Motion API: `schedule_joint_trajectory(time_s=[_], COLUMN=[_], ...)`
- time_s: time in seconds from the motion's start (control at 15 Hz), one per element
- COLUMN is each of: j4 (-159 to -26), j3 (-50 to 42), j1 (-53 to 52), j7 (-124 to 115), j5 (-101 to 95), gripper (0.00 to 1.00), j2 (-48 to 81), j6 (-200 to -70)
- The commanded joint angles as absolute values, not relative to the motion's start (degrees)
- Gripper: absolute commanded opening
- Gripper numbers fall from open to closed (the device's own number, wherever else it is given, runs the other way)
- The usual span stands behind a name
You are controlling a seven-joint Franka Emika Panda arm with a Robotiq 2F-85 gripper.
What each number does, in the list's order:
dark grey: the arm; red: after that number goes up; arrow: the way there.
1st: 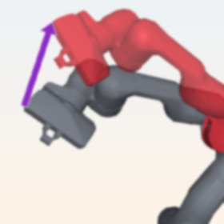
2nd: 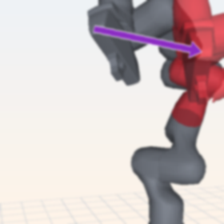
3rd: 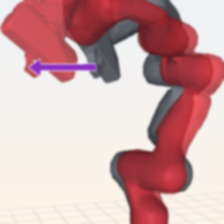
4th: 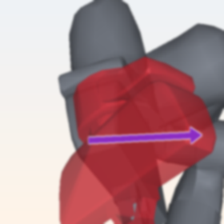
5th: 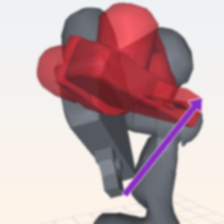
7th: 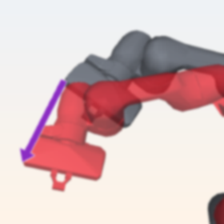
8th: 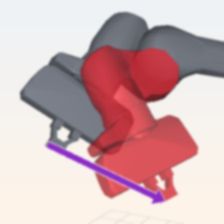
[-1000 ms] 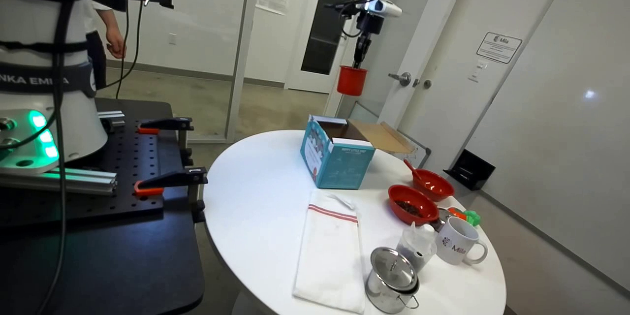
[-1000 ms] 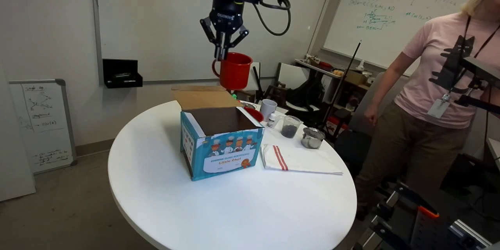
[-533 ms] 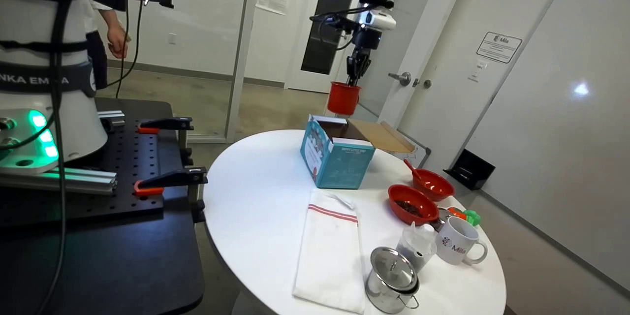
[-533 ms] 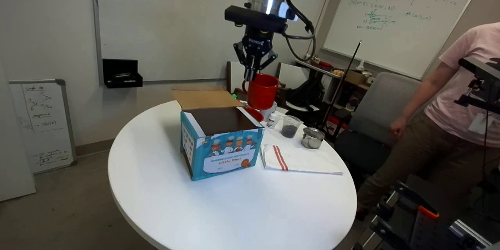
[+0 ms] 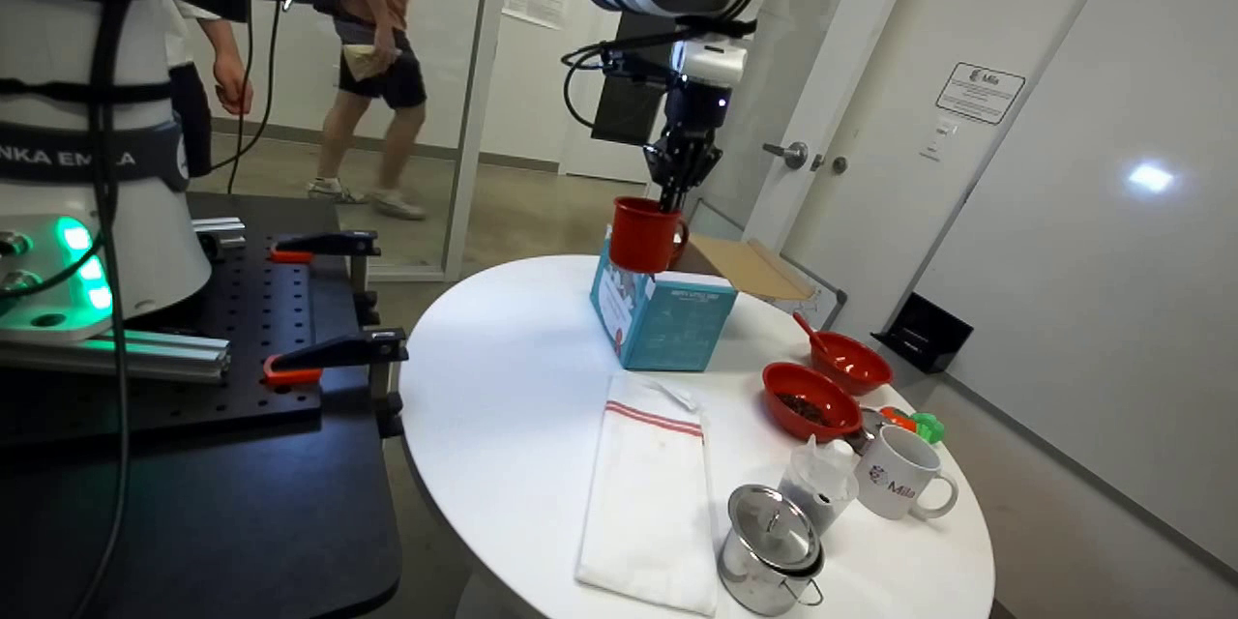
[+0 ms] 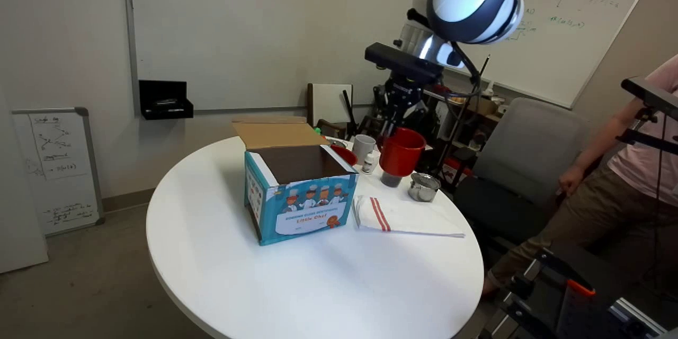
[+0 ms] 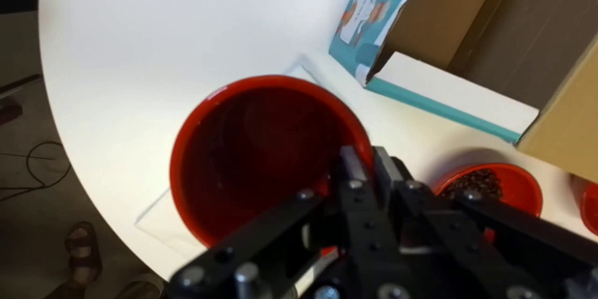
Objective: Remove the orange cup from the box and put it on the table
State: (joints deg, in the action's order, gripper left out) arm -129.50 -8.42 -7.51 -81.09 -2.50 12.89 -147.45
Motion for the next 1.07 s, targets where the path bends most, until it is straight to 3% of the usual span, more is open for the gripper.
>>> schedule_joint_trajectory(time_s=[0.0,0.07,0.13,0.33,0.4,1.0], j4=[-136.6,-135.4,-134.5,-135.0,-135.0,-123.6], j3=[-7.5,-6.2,-7.1,-6.2,-6.1,-10.9], j1=[-5.2,-5.0,-4.9,-5.0,-5.0,-4.6], j7=[-79.7,-77.4,-79.7,-78.7,-78.7,-80.6], j5=[-3.3,-2.1,-2.7,-2.6,-2.6,-4.2], gripper=[0.02,0.02,0.09,0.09,0.02,0.02], j2=[8.9,10.6,10.5,10.8,10.8,23.5], j6=[-153.9,-154.4,-151.8,-152.8,-152.8,-152.6])
